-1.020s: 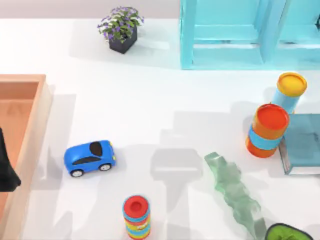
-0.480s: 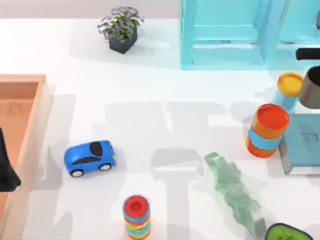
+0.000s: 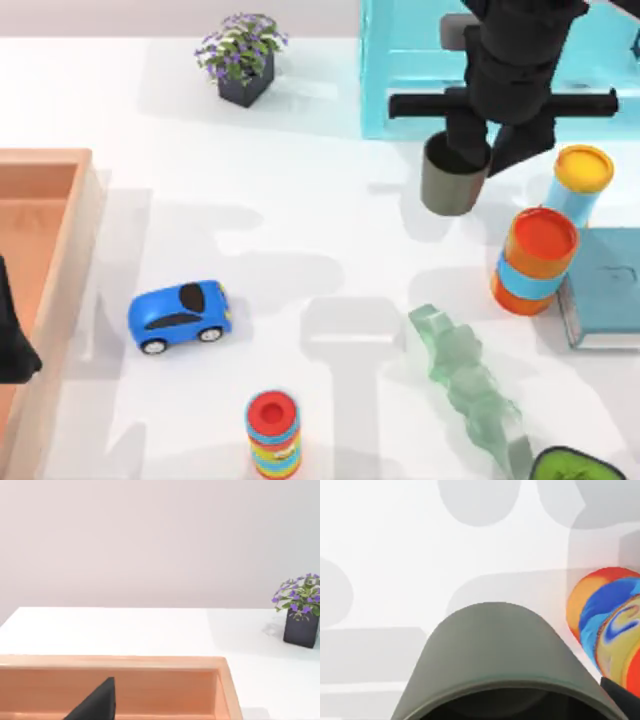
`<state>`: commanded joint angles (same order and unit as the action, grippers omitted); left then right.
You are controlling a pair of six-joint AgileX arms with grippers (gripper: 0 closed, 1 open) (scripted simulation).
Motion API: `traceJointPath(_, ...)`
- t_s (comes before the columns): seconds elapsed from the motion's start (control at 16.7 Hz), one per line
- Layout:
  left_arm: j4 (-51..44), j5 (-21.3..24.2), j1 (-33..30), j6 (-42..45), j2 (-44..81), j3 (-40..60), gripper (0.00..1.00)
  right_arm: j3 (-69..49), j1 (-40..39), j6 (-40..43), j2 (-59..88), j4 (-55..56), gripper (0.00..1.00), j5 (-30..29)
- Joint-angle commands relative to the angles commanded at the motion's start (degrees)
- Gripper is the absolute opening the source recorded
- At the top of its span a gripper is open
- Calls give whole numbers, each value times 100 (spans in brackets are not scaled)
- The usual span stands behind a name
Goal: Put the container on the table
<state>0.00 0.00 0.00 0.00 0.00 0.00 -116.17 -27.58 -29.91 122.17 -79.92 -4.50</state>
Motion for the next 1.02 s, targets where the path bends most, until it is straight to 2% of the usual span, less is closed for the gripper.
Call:
traceJointPath(0.24,0,0,0,0,0,0,100,-436,-627,-510,392,-262,0,16)
traceJointPath(0.6,0,0,0,0,0,0,100,-418,-639,-537,401,-241,0,35)
traceJointPath(1.02,0,0,0,0,0,0,100,639,-737,-585,512,949,0,22)
